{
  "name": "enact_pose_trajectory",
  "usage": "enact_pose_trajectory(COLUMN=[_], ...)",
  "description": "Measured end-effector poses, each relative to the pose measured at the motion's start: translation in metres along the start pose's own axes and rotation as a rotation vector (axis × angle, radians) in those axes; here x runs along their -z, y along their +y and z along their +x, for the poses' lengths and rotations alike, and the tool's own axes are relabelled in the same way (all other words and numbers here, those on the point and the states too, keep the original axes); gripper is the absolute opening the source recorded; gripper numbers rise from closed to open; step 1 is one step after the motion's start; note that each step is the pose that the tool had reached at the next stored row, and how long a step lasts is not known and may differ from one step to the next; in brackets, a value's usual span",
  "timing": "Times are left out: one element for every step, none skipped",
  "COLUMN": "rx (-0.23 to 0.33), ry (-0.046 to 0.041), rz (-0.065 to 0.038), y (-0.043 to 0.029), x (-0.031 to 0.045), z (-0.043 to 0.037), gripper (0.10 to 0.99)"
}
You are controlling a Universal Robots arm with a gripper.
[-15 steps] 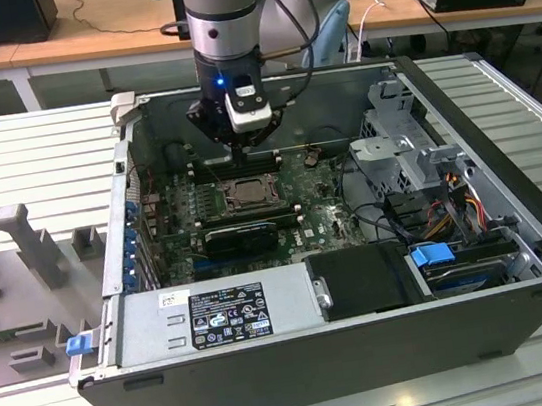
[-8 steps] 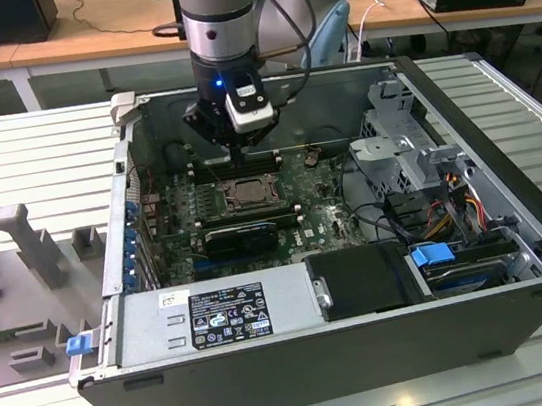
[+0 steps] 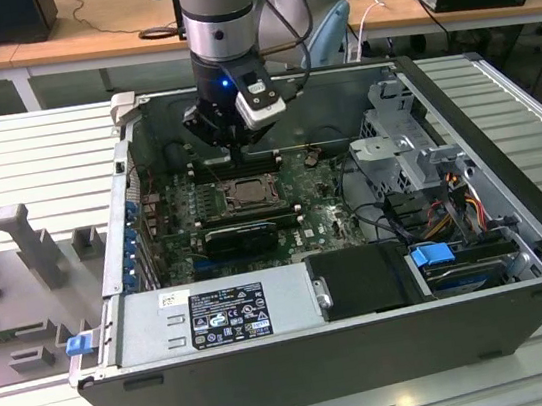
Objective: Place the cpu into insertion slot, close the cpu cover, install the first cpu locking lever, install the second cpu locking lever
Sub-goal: 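Install the first cpu locking lever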
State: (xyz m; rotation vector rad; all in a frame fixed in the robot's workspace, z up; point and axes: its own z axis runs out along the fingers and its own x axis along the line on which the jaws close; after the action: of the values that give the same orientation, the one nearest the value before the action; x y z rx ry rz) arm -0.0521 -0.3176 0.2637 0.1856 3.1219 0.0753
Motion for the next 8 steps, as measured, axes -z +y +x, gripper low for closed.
enact_pose_trajectory(rx=[0.036, 0.061, 0.076, 0.081, 0.084, 0.085, 0.085, 0.086], ry=[0.0017, 0.0029, 0.0033, 0.0031, 0.0025, 0.0019, 0.0015, 0.0012], rz=[0.0, -0.001, -0.001, -0.001, -0.001, -0.001, -0.001, -0.001], y=[0.0, 0.0, 0.0, -0.0001, -0.0002, -0.0003, -0.0003, -0.0003], x=[0.0, 0.0, -0.0001, -0.0002, -0.0001, -0.0001, -0.0002, -0.0002], z=[0.0, 0.0001, 0.0005, 0.0011, 0.0017, 0.0021, 0.0022, 0.0027], gripper=[0.106, 0.106, 0.106, 0.106, 0.106, 0.106, 0.106, 0.106])
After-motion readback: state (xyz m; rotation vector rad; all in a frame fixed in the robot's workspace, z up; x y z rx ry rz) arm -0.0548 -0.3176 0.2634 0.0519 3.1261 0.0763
